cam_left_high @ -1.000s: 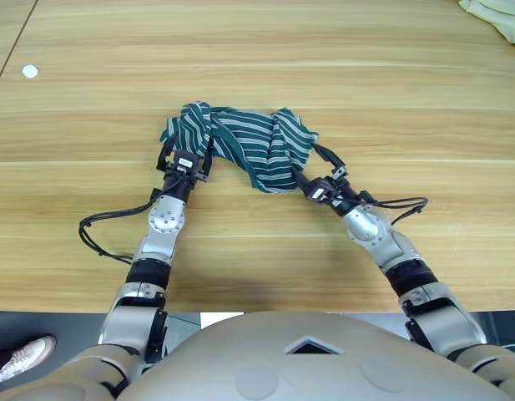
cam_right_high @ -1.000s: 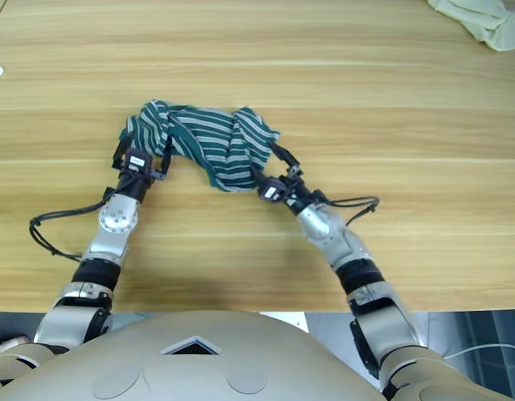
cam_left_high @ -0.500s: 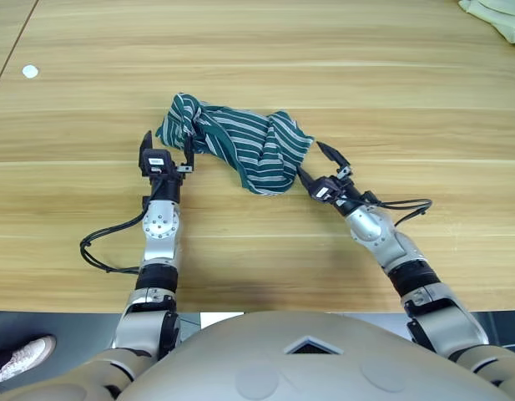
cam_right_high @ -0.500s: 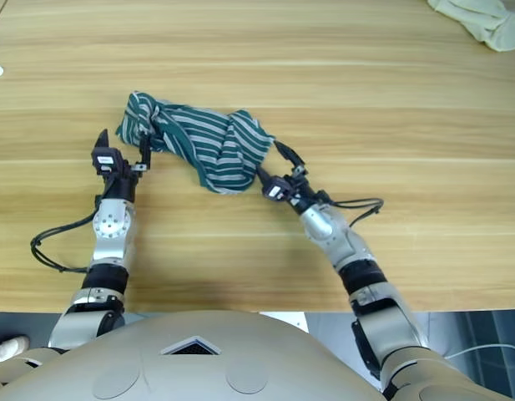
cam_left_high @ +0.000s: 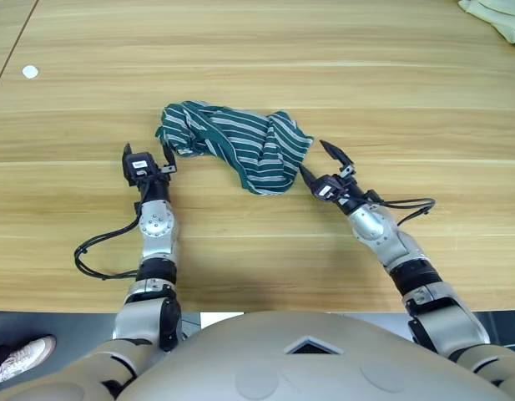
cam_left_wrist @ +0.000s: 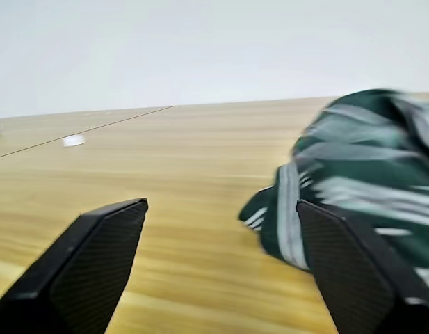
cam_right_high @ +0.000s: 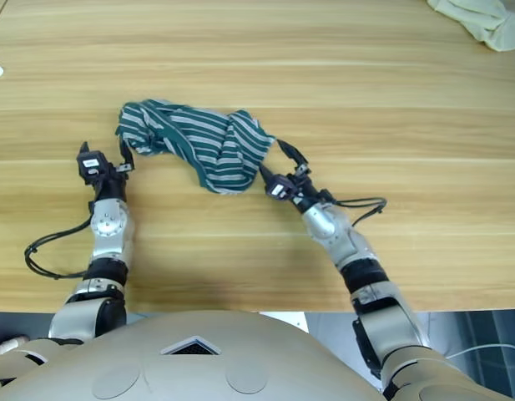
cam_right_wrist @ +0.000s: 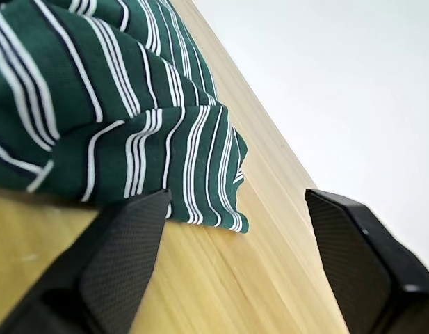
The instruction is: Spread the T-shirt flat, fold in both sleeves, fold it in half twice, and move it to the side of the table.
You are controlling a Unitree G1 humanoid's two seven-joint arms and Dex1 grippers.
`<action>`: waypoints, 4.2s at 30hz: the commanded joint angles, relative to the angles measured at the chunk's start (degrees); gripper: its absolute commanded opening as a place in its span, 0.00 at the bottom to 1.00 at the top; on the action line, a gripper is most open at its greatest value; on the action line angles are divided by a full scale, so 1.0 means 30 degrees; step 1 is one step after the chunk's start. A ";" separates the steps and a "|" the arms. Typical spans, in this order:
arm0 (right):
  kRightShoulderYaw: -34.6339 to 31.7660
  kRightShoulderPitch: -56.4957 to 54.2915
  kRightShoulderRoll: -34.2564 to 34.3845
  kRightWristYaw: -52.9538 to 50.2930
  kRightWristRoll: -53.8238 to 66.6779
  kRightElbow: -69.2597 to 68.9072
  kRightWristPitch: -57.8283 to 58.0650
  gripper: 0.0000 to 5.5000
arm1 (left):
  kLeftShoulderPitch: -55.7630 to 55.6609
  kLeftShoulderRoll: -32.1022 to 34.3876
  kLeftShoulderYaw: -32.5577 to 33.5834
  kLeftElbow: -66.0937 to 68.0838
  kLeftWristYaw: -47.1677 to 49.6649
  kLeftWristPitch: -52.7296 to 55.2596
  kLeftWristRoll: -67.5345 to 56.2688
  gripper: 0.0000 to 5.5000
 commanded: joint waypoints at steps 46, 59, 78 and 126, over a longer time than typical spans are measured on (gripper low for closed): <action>-0.3104 -0.3885 -0.1112 0.2683 0.8533 -0.1957 -0.1166 0.65 | 0.3021 0.0435 -0.3339 -0.4827 -0.8144 -0.6087 -0.1218 0.72; -0.2581 -0.3547 0.1252 0.1465 0.4904 -0.1361 -0.0056 0.65 | -0.0151 -0.0189 -0.6529 -0.3499 -0.9253 -0.2228 0.1966 0.72; -0.3416 -0.5783 0.1725 -0.0445 0.4349 0.3505 -0.1488 0.65 | 0.3477 -0.1927 -0.7776 -1.0048 -1.3043 0.9045 -0.4891 0.72; -0.3104 -0.6934 0.1355 -0.1381 0.3410 0.7288 -0.1741 0.65 | 0.3522 0.3887 -0.3190 -1.1128 -1.6256 0.0518 -0.3014 0.00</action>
